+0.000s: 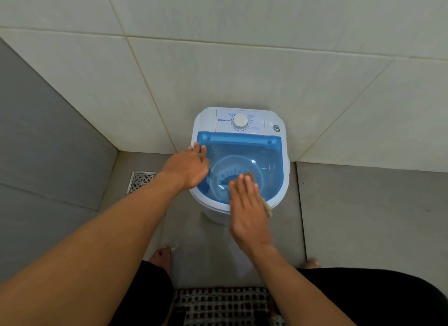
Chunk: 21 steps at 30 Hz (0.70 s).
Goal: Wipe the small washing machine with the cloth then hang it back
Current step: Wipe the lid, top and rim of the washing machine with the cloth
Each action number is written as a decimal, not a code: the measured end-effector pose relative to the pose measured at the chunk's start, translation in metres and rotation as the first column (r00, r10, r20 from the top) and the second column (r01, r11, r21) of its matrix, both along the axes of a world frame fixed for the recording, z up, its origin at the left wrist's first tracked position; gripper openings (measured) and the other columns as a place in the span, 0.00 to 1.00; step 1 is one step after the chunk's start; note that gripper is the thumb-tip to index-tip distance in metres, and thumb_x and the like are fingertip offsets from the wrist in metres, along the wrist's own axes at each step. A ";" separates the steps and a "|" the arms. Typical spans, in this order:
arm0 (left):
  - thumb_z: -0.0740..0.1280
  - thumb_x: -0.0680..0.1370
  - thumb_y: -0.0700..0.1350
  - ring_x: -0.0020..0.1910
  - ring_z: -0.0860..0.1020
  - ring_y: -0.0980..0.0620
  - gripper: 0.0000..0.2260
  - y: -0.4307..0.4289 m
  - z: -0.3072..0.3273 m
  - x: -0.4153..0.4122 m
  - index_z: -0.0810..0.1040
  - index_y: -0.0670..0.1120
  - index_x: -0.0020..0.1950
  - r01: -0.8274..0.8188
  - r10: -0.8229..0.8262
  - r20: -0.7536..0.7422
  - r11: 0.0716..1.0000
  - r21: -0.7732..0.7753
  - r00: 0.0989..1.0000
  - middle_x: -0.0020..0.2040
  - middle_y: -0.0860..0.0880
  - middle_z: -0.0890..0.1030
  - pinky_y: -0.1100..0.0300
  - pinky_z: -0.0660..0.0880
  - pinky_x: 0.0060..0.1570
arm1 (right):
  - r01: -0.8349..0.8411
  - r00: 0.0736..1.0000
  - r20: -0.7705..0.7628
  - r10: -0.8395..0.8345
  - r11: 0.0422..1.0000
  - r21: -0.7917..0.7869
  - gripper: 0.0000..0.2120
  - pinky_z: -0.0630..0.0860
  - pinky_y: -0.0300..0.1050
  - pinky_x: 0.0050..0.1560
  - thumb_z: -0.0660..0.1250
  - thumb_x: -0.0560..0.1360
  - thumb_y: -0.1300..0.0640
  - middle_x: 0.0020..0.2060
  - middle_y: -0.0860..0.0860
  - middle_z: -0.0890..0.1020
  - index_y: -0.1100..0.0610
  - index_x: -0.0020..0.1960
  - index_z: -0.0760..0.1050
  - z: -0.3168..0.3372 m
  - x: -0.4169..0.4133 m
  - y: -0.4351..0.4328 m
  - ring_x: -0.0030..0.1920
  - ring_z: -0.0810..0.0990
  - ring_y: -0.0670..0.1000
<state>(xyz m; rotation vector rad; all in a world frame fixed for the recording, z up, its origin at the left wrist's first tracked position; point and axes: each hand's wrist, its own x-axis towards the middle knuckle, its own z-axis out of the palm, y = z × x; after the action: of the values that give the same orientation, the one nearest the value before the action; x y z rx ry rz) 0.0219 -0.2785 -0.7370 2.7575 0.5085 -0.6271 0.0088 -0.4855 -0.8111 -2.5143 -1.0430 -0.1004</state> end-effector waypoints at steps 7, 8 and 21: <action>0.44 0.83 0.48 0.78 0.55 0.45 0.24 -0.002 -0.002 0.001 0.49 0.43 0.79 0.003 -0.003 0.002 1.000 0.023 1.000 0.80 0.43 0.50 0.48 0.59 0.72 | -0.343 0.935 0.047 0.352 0.930 -0.134 0.28 0.54 0.54 0.76 0.50 0.75 0.62 0.74 0.60 0.65 0.63 0.74 0.62 -0.002 -0.017 0.023 0.77 0.56 0.58; 0.44 0.83 0.48 0.78 0.55 0.45 0.24 -0.003 -0.002 0.000 0.49 0.44 0.79 -0.005 0.004 0.007 1.000 0.020 1.000 0.80 0.44 0.50 0.48 0.59 0.72 | -0.355 0.928 0.064 0.367 0.923 -0.148 0.28 0.56 0.54 0.76 0.50 0.75 0.63 0.75 0.60 0.63 0.63 0.75 0.60 -0.004 -0.012 0.012 0.77 0.55 0.58; 0.45 0.83 0.49 0.78 0.54 0.46 0.25 -0.002 -0.009 -0.003 0.49 0.46 0.80 -0.025 0.026 0.038 1.000 -0.016 0.999 0.80 0.45 0.49 0.47 0.59 0.73 | 0.465 0.866 -0.263 -0.426 0.879 0.108 0.27 0.54 0.56 0.76 0.44 0.81 0.53 0.74 0.64 0.62 0.67 0.75 0.59 -0.006 0.069 -0.041 0.76 0.56 0.60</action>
<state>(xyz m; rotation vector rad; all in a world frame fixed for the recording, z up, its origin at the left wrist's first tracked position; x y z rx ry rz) 0.0187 -0.2803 -0.7459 2.7383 0.5269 -0.5691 0.0775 -0.5263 -0.8166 -2.4886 -0.3284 -0.0240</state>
